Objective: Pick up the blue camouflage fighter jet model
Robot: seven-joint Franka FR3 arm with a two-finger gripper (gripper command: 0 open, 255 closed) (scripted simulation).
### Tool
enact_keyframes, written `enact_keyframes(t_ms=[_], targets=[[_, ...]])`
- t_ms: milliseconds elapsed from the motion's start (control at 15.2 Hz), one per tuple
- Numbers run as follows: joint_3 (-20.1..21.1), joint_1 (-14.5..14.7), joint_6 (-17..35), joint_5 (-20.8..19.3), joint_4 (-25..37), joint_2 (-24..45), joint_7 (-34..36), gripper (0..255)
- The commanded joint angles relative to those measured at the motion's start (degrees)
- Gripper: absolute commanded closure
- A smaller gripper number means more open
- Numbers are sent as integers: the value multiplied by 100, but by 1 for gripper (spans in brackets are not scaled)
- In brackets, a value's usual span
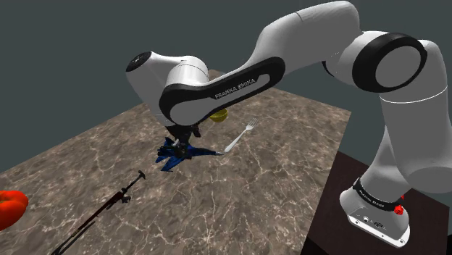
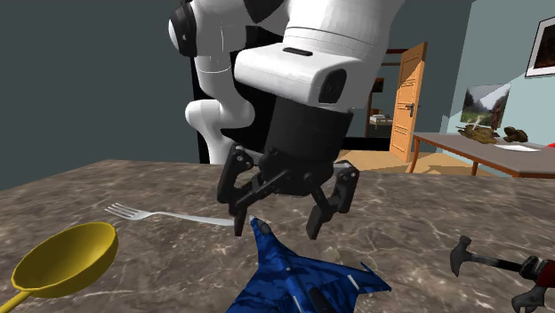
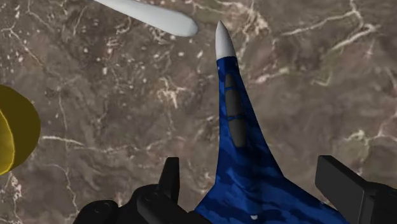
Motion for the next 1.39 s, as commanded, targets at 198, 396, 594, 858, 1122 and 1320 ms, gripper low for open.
enact_keyframes(t_ms=[198,396,594,858,1122,1320], targets=[[-20,6,285,-51,-189,116,83,0],[-22,15,294,-57,-179,137,92,255],[-22,13,291,-56,-175,136,89,255],[-21,12,298,-56,-186,132,91,255],[-12,8,198,-37,-128,84,61,255],[1,19,7,-10,15,27,15,255]])
